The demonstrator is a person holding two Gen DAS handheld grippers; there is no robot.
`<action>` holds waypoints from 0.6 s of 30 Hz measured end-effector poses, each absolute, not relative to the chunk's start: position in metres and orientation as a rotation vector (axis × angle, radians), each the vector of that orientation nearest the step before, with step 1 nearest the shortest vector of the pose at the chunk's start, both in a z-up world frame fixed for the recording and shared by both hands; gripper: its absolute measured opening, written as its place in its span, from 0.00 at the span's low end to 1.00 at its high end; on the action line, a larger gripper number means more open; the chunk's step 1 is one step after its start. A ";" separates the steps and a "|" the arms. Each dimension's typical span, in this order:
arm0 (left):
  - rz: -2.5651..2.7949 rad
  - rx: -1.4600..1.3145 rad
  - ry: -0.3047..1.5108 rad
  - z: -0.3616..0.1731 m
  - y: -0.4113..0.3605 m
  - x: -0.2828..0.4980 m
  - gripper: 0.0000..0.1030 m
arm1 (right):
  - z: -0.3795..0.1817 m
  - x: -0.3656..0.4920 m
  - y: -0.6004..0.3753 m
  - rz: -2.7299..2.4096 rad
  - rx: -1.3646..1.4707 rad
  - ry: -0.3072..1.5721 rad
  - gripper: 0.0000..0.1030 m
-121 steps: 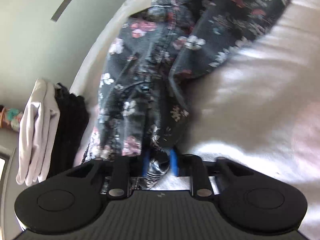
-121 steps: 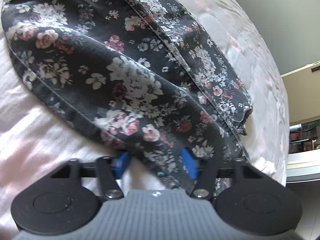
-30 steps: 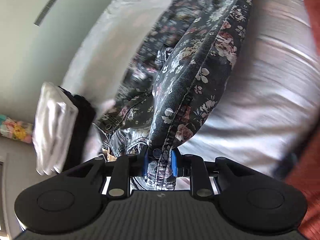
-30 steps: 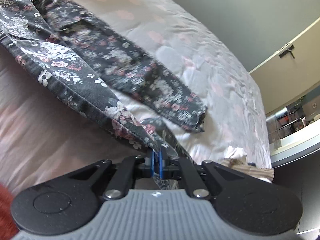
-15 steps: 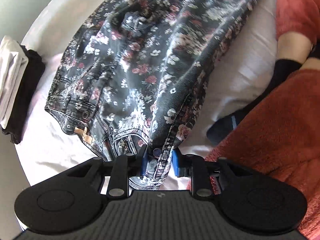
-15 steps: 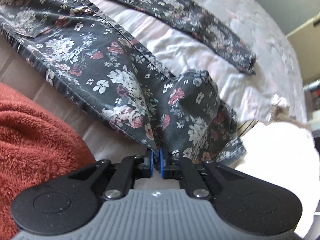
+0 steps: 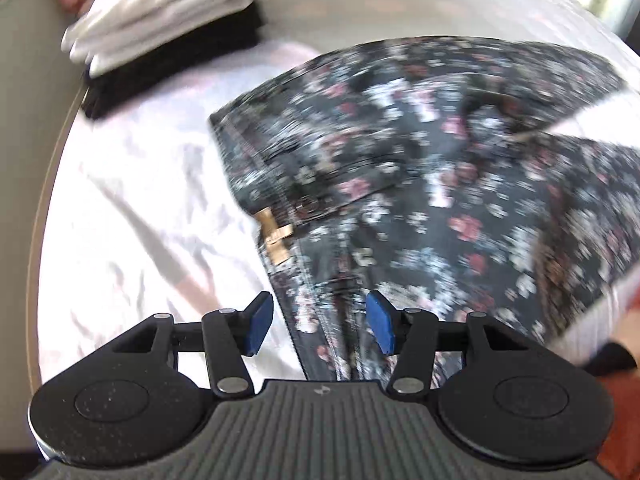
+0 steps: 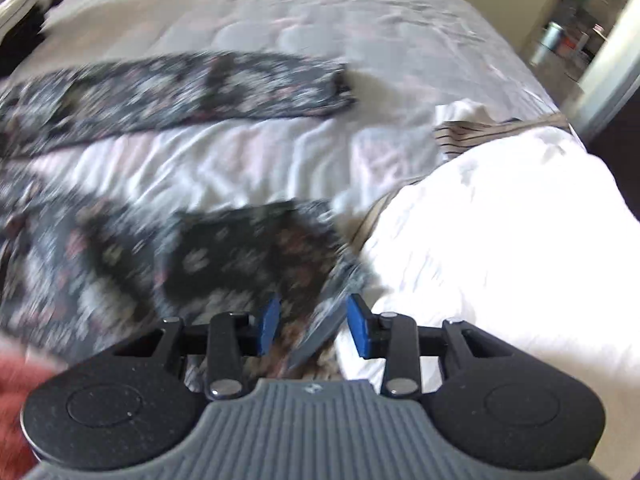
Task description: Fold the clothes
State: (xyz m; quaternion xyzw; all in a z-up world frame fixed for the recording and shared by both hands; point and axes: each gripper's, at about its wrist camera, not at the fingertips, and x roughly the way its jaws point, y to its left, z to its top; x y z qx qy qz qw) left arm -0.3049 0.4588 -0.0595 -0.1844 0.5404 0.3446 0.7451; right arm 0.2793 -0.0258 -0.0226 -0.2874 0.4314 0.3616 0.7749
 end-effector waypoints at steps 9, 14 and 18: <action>0.791 -0.523 1.234 -0.104 0.487 -0.295 0.59 | -0.074 0.321 -0.019 0.667 -0.579 0.982 0.26; 0.858 -0.548 1.168 -0.108 0.504 -0.292 0.64 | -0.050 0.307 -0.028 0.657 -0.599 0.883 0.21; 0.933 -0.612 1.053 -0.104 0.524 -0.294 0.70 | -0.029 0.319 -0.054 0.519 -0.603 0.831 0.19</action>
